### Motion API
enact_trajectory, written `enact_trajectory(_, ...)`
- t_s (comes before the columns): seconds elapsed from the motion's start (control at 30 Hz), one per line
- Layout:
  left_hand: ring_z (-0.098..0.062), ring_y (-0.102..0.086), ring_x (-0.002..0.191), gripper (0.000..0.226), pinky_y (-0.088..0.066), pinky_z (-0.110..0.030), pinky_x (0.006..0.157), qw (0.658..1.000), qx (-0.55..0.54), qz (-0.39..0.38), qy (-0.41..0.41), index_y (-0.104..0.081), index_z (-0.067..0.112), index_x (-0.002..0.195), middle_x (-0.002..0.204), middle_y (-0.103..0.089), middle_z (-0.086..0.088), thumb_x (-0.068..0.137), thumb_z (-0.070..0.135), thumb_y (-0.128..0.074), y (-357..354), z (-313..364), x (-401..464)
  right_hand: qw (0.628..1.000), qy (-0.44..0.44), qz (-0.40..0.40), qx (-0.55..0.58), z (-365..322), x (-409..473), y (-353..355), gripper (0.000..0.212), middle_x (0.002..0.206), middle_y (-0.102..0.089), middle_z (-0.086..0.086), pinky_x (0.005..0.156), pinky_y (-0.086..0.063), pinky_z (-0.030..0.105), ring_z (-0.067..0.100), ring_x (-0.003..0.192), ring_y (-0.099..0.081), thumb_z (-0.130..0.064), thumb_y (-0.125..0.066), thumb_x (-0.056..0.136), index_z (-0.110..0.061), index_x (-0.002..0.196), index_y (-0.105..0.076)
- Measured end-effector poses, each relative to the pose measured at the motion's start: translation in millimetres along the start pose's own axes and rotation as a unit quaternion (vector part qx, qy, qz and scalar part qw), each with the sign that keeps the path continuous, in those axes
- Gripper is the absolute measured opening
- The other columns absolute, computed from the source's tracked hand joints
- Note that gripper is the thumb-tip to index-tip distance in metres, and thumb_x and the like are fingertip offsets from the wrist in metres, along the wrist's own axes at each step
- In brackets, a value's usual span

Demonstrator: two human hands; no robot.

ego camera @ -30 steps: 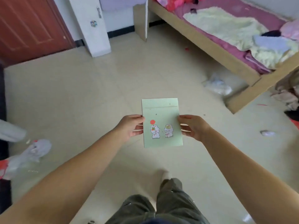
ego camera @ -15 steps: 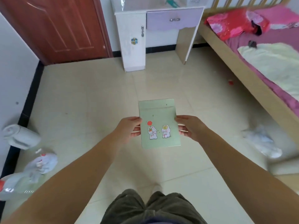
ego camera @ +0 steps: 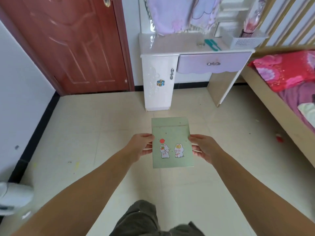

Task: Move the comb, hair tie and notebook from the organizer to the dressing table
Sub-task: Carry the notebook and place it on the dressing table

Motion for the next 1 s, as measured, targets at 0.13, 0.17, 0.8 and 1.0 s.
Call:
enact_trajectory(0.13, -0.016, -0.066, 0.074, 0.010, -0.052, -0.027, 0.063, 1.000, 0.010, -0.003, 0.010, -0.065, 0.012, 0.093, 0.084, -0.070, -0.004, 0.089, 0.013, -0.056, -14.8, 70.1, 89.9, 1.000, 0.015, 0.019, -0.005, -68.3, 79.1, 13.2, 0.014, 0.080, -0.071, 0.004, 0.051, -0.048, 0.021, 0.008, 0.056, -0.066, -0.011, -0.060, 0.086, -0.010, 0.099, -0.066)
enact_trajectory(0.17, -0.016, -0.066, 0.074, 0.010, -0.053, -0.027, 0.063, 1.000, 0.013, -0.012, 0.010, -0.065, 0.012, 0.093, 0.084, -0.070, -0.004, 0.089, 0.013, -0.056, -21.9, 84.9, 113.8, 1.000, 0.016, 0.019, -0.004, -84.0, 101.0, 19.0, 0.014, 0.081, -0.071, 0.005, 0.051, -0.048, 0.021, 0.009, 0.058, -0.066, -0.011, -0.060, 0.086, -0.010, 0.099, -0.066)
enact_trajectory(0.8, -0.017, -0.066, 0.069, 0.015, -0.054, -0.025, 0.057, 0.996, 0.059, 0.063, -0.018, -0.063, 0.011, 0.078, 0.080, -0.068, -0.007, 0.089, 0.010, -0.053, -84.6, 352.6, 524.6, 0.995, 0.025, -0.016, -0.097, -384.8, 534.5, 72.9, 0.009, 0.089, -0.072, 0.008, 0.062, -0.052, 0.027, 0.019, 0.077, -0.068, -0.009, -0.059, 0.087, -0.011, 0.090, -0.067)
enact_trajectory(1.0, -0.019, -0.065, 0.072, 0.012, -0.056, -0.027, 0.060, 0.991, 0.115, 0.061, -0.005, -0.060, 0.003, 0.083, 0.084, -0.067, -0.012, 0.089, 0.009, -0.051, -86.0, 423.1, 650.0, 0.994, 0.014, 0.037, -0.104, -447.5, 645.7, 74.7, 0.009, 0.082, -0.071, 0.005, 0.063, -0.056, 0.028, 0.018, 0.074, -0.067, -0.008, -0.058, 0.087, -0.007, 0.089, -0.067)
Point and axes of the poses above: each hand's wrist, its own x-axis towards the middle knuckle, its own y-axis out of the back of the hand, z = x × y, the point moved 6 cm from there along x, towards the middle knuckle
